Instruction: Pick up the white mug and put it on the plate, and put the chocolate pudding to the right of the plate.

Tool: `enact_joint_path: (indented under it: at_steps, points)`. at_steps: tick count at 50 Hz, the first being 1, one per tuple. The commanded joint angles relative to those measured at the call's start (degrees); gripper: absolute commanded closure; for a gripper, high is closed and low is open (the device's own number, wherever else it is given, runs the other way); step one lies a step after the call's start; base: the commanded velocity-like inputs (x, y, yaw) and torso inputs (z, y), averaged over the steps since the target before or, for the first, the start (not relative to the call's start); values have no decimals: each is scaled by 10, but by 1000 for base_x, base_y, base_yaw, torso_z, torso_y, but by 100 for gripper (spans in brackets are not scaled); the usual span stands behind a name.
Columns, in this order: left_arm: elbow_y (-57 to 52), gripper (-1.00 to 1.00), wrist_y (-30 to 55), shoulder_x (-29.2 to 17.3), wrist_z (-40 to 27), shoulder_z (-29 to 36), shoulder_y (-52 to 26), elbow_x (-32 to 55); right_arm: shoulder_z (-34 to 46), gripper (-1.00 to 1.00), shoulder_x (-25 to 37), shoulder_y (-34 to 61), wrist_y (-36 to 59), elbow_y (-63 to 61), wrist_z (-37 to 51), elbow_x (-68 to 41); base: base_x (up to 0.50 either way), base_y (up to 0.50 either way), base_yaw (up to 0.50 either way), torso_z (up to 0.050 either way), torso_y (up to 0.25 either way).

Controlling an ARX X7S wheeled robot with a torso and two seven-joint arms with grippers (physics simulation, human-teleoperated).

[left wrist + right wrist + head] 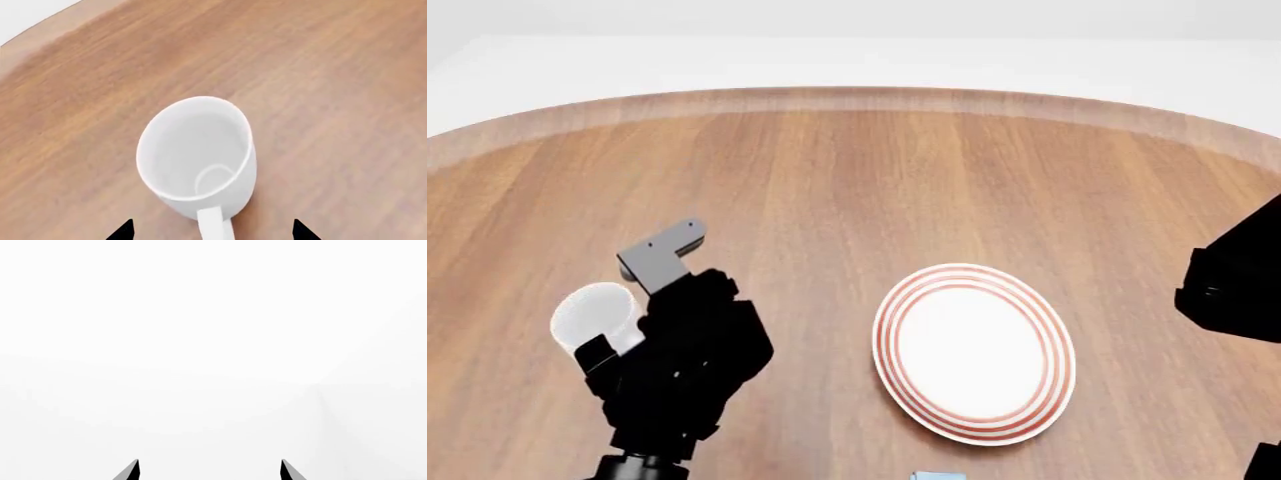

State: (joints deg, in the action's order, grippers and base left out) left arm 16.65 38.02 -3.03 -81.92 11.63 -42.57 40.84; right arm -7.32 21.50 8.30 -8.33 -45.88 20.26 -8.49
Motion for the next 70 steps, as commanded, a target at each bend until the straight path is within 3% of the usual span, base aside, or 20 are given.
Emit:
enact_joint_path:
  at_steps: [1,65,66,70]
  points:
    - [41,-100,-41,11,26,-14,0,9,-12,-100,-9,-1,0,0,-11,10,0,0,0,0,0]
    - [195,-100,-149,-4,109,15,-10,47,3,-100,0,-5,4,1,-2,13,0,0,0,0,0]
    - [197,100,-151,-3,111,15,-10,48,3,-100,0,-6,3,1,-2,13,0,0,0,0,0]
    - [202,100,-153,-4,112,19,-11,47,3,-100,1,-5,6,1,-1,13,0,0,0,0,0]
